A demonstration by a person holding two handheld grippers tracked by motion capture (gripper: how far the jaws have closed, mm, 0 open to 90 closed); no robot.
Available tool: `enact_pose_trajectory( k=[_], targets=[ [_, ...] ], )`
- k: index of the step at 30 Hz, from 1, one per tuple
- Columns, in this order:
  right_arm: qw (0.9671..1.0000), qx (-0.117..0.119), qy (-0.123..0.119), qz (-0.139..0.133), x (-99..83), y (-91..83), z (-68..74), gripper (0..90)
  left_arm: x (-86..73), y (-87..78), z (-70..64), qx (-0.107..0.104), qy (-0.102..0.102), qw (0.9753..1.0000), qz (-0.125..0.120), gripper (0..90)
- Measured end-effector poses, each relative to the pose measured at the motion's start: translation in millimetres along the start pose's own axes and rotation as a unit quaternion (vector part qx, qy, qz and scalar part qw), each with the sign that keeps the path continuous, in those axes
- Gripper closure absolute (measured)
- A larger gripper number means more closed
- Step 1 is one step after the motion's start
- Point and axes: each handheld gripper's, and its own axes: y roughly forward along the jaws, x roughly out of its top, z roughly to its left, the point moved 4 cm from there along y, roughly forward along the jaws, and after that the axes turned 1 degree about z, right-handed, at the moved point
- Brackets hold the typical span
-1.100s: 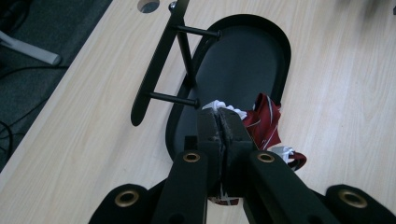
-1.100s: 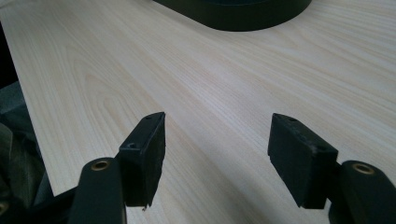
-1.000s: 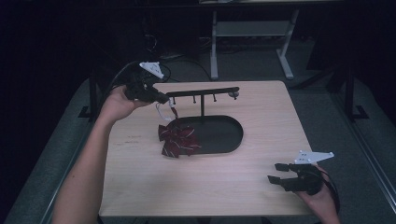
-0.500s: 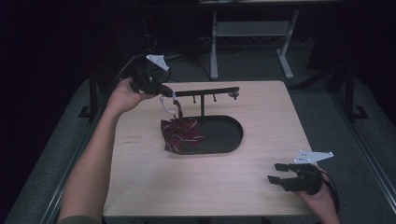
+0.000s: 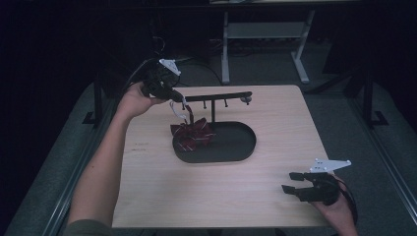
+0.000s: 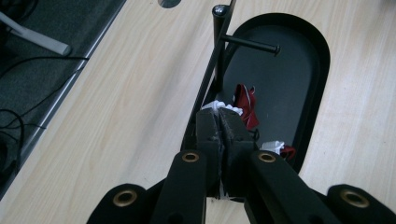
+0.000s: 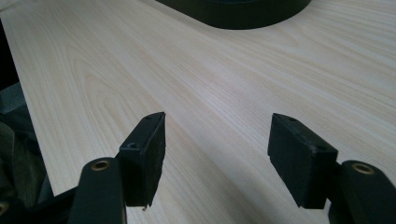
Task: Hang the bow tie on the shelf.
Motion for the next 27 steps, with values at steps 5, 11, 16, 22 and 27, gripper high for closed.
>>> enact_pose_trajectory(
  k=[5,11,16,22,27],
  targets=[
    [1.0,0.0,-0.001,0.0,0.1,0.0,-0.1,36.4,1.2,2.7,-0.3,0.005,0.004,1.0,0.001,87.3],
    [1.0,0.0,-0.001,0.0,0.2,-0.1,0.1,36.4,0.2,6.1,0.7,0.009,0.004,0.9999,0.007,84.3],
    [1.0,0.0,-0.001,0.001,-0.3,-0.2,0.0,36.4,-2.9,7.0,0.4,0.012,0.003,0.9999,0.01,80.4],
    [1.0,0.003,0.001,0.002,-0.1,0.4,0.9,36.4,-6.4,6.3,0.5,0.012,-0.002,0.9999,0.009,78.4],
    [1.0,0.004,0.001,0.004,-0.1,0.7,0.6,36.4,-7.0,2.2,-0.5,0.011,0.0,0.9999,0.005,77.6]
  ],
)
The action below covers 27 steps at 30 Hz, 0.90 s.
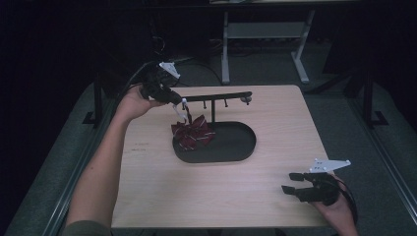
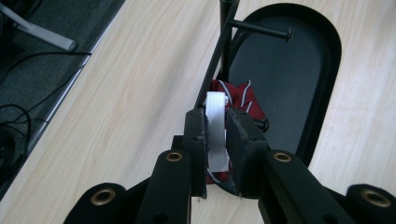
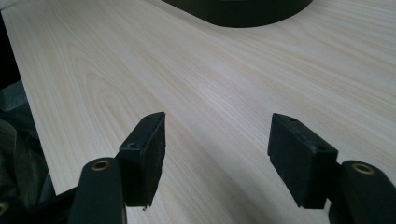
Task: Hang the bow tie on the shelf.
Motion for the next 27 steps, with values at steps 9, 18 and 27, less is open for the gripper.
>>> enact_pose_trajectory(
  k=[9,18,27],
  targets=[
    [1.0,-0.001,0.0,0.0,-0.2,-0.4,-1.0,36.3,-1.7,-5.5,-3.2,-0.004,0.002,1.0,-0.001,76.2],
    [1.0,-0.001,0.005,-0.002,-0.9,-1.5,-3.2,36.1,-3.1,-8.4,-3.3,-0.012,0.0,0.9999,-0.005,74.1],
    [0.9999,-0.007,0.007,-0.007,-2.8,-4.8,-6.1,36.0,-5.3,-11.1,-5.4,-0.016,0.0,0.9999,-0.002,70.8]
  ],
)
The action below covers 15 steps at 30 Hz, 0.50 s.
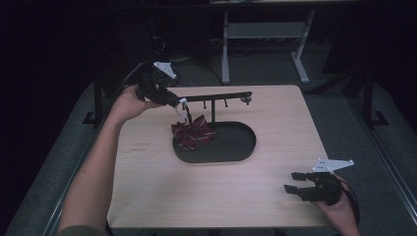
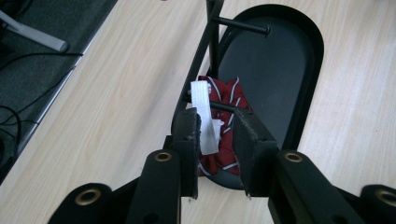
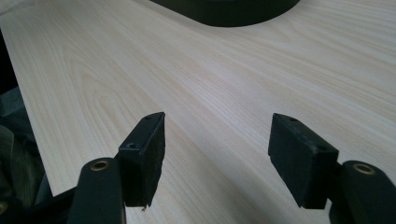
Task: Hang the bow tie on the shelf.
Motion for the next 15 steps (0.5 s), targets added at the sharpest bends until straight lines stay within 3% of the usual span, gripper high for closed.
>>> enact_pose_trajectory(
  k=[15],
  targets=[
    [1.0,-0.005,0.004,-0.003,0.0,-1.7,-0.7,35.5,-0.3,-6.8,-10.3,-0.004,0.012,0.9999,0.002,67.3]
  ],
)
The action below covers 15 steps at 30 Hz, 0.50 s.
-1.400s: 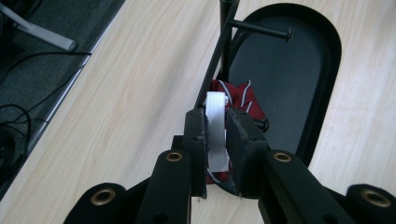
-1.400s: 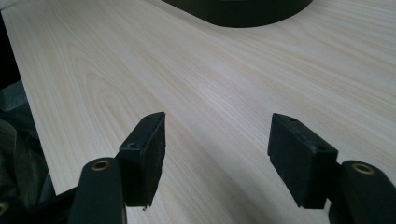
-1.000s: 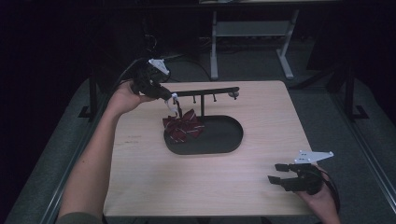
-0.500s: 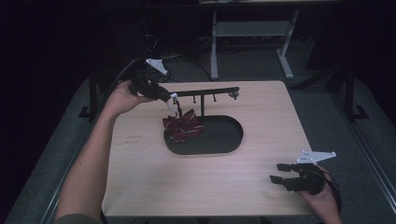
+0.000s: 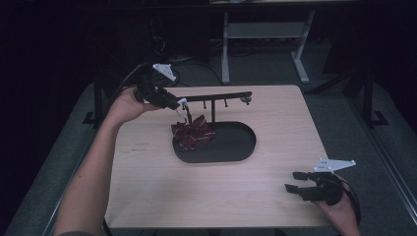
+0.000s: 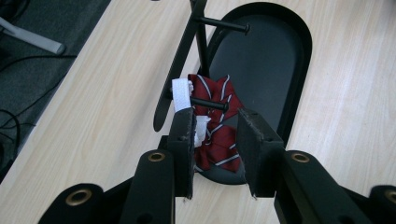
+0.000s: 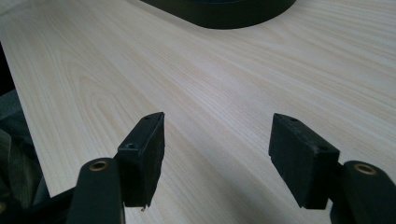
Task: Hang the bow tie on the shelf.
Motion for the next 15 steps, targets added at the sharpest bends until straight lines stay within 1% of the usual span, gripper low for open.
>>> enact_pose_trajectory(
  k=[8,10,12,14,15],
  targets=[
    [1.0,0.001,0.001,0.001,0.1,0.4,-1.4,35.5,-1.7,-1.1,-3.2,-0.002,-0.006,1.0,0.001,66.0],
    [1.0,0.001,0.0,0.0,0.0,0.1,-1.6,35.5,-2.0,-2.1,-3.8,-0.002,-0.001,1.0,0.003,66.0],
    [1.0,0.001,-0.001,-0.001,-0.1,-0.2,-1.8,35.4,-2.6,-1.9,-5.9,-0.002,-0.004,1.0,0.004,65.5],
    [1.0,0.001,0.0,-0.001,-0.2,-0.1,-1.9,35.4,-4.2,-1.8,-6.8,-0.001,0.001,1.0,-0.001,65.5],
    [1.0,0.001,0.0,0.0,-0.2,0.1,-1.9,35.4,-6.0,-1.5,-7.2,-0.003,-0.003,1.0,-0.001,65.5]
  ],
)
